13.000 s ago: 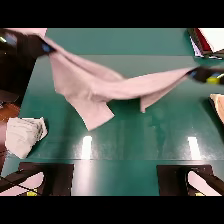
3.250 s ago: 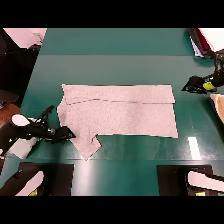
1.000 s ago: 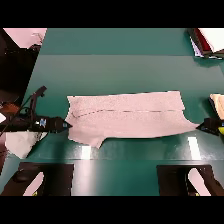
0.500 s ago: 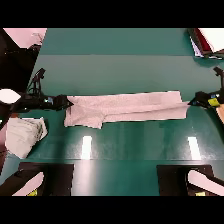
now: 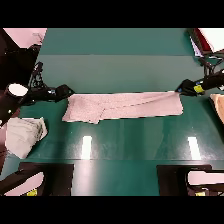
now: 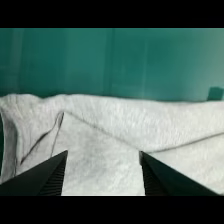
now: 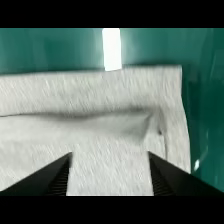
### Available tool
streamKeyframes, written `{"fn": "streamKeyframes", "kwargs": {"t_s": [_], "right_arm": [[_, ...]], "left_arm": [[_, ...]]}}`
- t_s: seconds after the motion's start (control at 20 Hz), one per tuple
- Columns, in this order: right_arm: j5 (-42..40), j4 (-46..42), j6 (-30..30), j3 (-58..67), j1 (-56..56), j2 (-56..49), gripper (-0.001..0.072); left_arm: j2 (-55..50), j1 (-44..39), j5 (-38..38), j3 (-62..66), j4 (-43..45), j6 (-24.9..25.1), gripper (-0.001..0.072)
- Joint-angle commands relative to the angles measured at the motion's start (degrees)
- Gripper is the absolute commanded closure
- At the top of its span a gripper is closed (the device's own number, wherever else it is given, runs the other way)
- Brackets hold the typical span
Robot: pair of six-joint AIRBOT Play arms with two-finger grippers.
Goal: Fold the shirts.
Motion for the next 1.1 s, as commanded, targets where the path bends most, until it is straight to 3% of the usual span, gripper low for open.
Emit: {"fn": "streamKeyframes", "kwargs": {"t_s": [0.0,0.15,0.25,0.3,0.6,0.7,0.8,0.85,0.95,1.05], "right_arm": [[0.1,5.0,0.4,5.1,-0.1,-3.9,0.0138],[7.2,4.9,-4.5,5.6,-3.5,-4.2,0.0138],[10.9,5.0,-7.0,3.3,-7.4,-4.2,0.0138],[11.5,5.0,-7.9,1.5,-9.2,-4.2,0.0138],[7.7,7.7,-15.2,-8.2,-16.6,-5.1,0.0162],[8.3,10.6,-16.5,-8.3,-16.5,-7.1,0.0212],[8.3,14.4,-17.6,-8.3,-15.3,-9.1,0.0217],[8.3,15.7,-18.0,-8.2,-14.4,-9.9,0.0259],[8.2,15.9,-18.3,-8.2,-11.8,-11.0,0.0266],[8.2,15.9,-18.3,-8.3,-9.7,-11.5,0.0408]], "left_arm": [[-0.3,0.0,1.8,1.1,-2.6,0.1,0.0153],[-0.3,0.0,-5.5,3.7,-2.4,0.2,0.0165],[-0.3,0.0,-9.4,4.1,-2.4,0.6,0.0589],[-0.3,0.0,-10.9,4.1,-2.4,2.5,0.0685],[-0.3,0.0,-12.9,4.1,-2.4,3.1,0.0686],[-0.3,0.0,-13.1,4.1,-2.2,3.1,0.0686],[-0.3,0.0,-13.9,4.1,-2.3,3.1,0.0686],[-0.3,0.0,-14.5,4.1,-2.3,3.1,0.0686],[-0.3,-1.2,-15.1,4.1,-2.5,2.8,0.0687],[-0.9,-5.0,-13.3,4.2,-2.4,2.6,0.0687]]}}
